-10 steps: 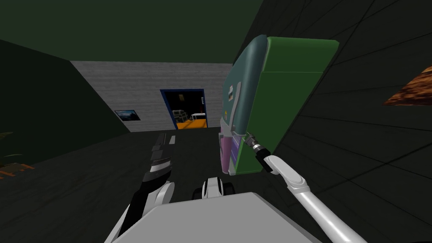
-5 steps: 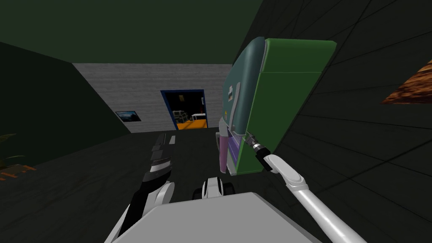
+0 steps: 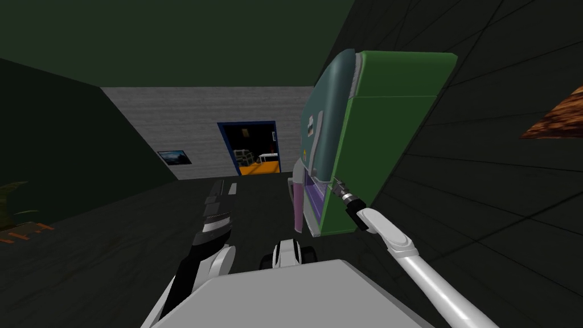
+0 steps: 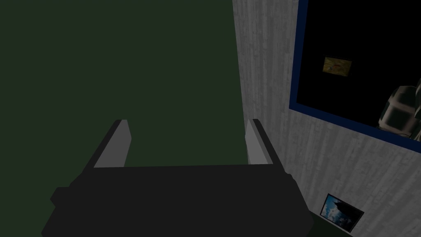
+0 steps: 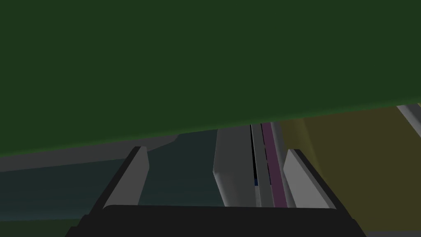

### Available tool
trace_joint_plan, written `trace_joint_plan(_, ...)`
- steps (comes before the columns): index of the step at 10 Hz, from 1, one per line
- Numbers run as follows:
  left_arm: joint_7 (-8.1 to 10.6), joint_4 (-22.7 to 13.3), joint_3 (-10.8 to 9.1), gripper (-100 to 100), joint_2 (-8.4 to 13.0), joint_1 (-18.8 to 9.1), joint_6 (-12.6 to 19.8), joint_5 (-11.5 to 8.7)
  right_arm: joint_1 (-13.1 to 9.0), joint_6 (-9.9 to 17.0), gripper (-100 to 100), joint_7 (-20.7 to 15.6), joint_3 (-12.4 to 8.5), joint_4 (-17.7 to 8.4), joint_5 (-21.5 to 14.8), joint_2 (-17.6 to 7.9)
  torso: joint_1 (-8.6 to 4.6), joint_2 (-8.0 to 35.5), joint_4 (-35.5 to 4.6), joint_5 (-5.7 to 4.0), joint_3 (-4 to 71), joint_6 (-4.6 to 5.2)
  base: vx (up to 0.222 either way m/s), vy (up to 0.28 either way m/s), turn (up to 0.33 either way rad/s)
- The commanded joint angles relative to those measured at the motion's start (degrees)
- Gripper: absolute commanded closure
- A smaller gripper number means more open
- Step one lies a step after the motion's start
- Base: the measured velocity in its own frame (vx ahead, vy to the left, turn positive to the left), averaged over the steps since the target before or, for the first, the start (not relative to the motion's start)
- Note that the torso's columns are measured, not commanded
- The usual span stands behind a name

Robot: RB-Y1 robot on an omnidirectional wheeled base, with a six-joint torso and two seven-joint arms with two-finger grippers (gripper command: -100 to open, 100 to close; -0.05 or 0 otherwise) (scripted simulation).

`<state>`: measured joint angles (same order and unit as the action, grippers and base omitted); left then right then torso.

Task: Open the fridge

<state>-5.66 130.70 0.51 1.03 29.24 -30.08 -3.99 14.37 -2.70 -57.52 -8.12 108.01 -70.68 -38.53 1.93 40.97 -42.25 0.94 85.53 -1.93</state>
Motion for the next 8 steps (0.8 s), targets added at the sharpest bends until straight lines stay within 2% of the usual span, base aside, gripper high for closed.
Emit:
trace_joint_plan(1,0.0,0.0,0.0,0,0.0,0.0,0.0,0.0,-1.7,-0.6,-100,-1.1,0.6,1.0,-0.6,-1.4,0.11,-0.1,0.0,0.06,0.1,-0.11,-0.013,0.042,-0.009)
trace_joint_plan(2,0.0,0.0,0.0,0,0.0,0.0,0.0,0.0,-1.7,-0.6,-100,-1.1,0.6,1.0,-0.6,-1.4,0.18,-0.1,0.0,0.13,0.1,-0.17,0.003,0.011,0.063)
trace_joint_plan(3,0.0,0.0,0.01,0,0.0,0.0,0.0,0.0,-2.1,-0.5,-100,-2.8,0.2,0.8,-1.9,-2.3,-0.15,0.0,0.1,-0.08,0.0,0.36,0.009,0.081,0.112)
trace_joint_plan(5,0.0,0.0,0.02,0,0.0,0.0,0.0,0.0,-0.9,0.5,-100,-1.8,1.4,0.5,-1.4,-2.4,-1.57,0.3,0.1,-0.59,-0.2,1.3,-0.025,0.045,-0.021)
trace_joint_plan(6,0.0,0.0,0.01,0,0.0,0.0,0.0,0.0,-0.7,0.3,100,-1.8,1.6,0.5,-1.4,-2.3,-2.2,0.6,0.1,-0.89,-0.4,1.57,-0.022,0.023,-0.017)
trace_joint_plan(7,0.0,0.0,0.0,0,0.0,0.0,0.0,0.0,-0.7,0.9,100,-1.8,0.9,-0.4,-1.0,-2.7,-2.36,0.7,0.1,-1.02,-0.5,1.71,0.055,0.184,-0.052)
trace_joint_plan(8,0.0,0.0,0.01,0,0.0,0.0,0.0,0.0,-0.7,0.9,100,-1.8,0.9,-0.4,-1.0,-2.7,-1.76,0.6,0.1,-0.9,-0.5,1.72,0.055,0.212,-0.073)
